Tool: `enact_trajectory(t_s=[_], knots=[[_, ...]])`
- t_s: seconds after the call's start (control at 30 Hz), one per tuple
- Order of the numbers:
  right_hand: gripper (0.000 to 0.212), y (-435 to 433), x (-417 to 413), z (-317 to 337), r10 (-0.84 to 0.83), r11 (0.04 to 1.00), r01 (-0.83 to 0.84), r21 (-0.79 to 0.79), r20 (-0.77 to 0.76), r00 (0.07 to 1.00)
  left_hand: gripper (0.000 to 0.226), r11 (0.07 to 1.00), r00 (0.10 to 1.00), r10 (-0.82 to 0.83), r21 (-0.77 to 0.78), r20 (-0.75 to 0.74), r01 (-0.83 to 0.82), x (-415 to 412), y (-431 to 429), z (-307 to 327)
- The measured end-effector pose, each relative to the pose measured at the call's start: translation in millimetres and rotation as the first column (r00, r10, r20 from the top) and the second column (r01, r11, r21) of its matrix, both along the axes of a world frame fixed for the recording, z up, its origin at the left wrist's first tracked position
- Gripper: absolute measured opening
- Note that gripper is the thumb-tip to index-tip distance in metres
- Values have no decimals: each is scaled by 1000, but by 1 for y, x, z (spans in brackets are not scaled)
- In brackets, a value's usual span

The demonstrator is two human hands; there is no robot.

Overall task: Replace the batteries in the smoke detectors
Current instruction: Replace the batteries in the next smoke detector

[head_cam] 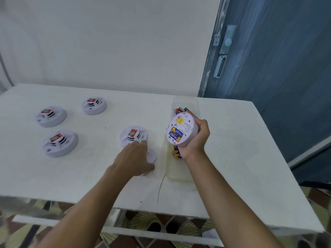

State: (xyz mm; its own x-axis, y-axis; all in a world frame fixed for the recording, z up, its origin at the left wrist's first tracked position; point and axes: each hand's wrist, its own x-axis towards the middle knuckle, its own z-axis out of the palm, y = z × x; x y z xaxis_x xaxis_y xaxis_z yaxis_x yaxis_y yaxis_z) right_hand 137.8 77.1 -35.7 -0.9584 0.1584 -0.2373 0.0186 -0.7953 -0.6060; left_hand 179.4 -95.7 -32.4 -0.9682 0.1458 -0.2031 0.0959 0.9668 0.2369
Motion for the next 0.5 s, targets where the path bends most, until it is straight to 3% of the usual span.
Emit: enact_trajectory(t_s=[0.13,0.27,0.4,0.5], knots=[[52,1,1,0,-6,1000,5,13,13,1000,55,969,994,52,245,-94,-28,-1,0,10],[49,0,4,3,-8,999,8,42,3,1000,53,778,985,126,628,-116,-26,-4,4,28],[46,-2,5,6,-4,998,4,67,9,1000,42,595,969,179,803,-173,33,0,13,37],[42,-6,5,9,9,998,-8,65,-22,1000,41,533,962,181,843,-202,76,2,24,39]])
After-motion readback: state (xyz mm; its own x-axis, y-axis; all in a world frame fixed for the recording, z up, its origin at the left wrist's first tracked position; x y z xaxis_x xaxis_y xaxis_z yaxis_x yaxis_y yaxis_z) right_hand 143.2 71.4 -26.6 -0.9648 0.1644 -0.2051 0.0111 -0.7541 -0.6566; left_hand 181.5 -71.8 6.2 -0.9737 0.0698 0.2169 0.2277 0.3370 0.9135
